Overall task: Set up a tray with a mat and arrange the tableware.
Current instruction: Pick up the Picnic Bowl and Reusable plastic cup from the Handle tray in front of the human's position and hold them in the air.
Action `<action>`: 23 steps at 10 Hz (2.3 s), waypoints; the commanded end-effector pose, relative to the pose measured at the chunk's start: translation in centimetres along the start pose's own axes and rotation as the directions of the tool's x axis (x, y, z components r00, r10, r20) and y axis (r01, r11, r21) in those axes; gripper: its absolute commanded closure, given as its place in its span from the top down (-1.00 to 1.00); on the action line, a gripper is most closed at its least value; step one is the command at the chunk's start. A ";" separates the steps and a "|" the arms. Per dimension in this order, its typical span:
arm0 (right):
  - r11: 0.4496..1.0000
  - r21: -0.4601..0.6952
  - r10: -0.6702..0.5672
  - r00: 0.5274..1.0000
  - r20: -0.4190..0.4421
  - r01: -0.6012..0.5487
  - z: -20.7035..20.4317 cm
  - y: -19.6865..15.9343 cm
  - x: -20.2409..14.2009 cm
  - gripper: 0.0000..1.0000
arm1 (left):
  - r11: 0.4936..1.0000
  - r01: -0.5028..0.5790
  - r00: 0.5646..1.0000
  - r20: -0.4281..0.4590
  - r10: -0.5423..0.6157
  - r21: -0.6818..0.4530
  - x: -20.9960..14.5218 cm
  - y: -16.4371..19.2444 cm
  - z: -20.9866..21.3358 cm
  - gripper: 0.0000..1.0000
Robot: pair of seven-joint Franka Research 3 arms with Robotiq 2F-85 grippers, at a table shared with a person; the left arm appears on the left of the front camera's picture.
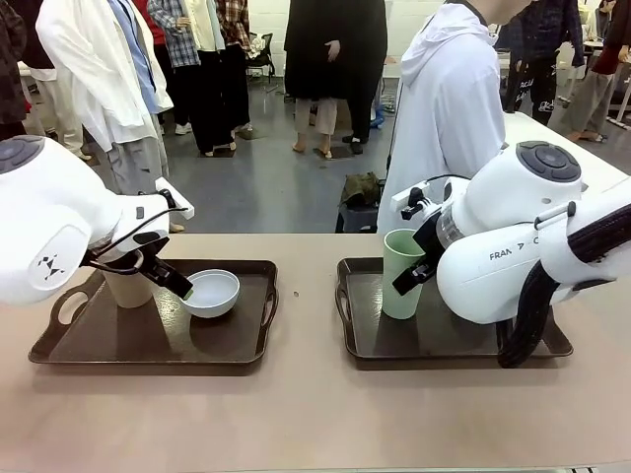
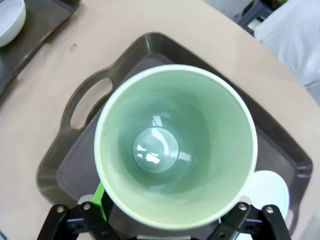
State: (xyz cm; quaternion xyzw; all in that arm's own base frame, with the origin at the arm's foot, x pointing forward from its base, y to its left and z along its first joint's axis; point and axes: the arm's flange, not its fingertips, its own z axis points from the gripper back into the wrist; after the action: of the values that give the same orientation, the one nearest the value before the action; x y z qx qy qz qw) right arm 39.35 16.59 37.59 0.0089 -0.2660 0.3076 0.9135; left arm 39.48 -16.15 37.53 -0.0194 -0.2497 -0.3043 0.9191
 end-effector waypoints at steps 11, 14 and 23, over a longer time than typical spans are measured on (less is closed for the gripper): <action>0.818 0.221 -0.490 0.845 -0.214 0.531 12.1 -1.9 -11.2 1.00 | 0.894 -0.406 0.912 -0.148 0.383 -0.190 -3.2 4.8 14.5 1.00; 0.682 0.384 -0.622 0.770 -0.142 0.622 14.1 -8.6 -16.6 1.00 | 0.781 -0.484 0.857 -0.032 0.515 -0.396 -7.3 9.1 17.3 1.00; 0.563 0.501 -0.697 0.703 -0.140 0.658 16.3 -14.1 -24.3 1.00 | 0.566 -0.620 0.761 -0.240 0.603 -0.543 -15.8 21.1 16.3 1.00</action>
State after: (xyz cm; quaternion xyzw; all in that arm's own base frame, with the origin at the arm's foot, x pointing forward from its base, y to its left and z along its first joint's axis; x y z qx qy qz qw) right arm 26.01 -15.63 46.10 0.3578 -0.1799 -0.0175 0.9162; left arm 33.11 12.68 45.97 -0.3959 -0.0936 -0.0142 0.9134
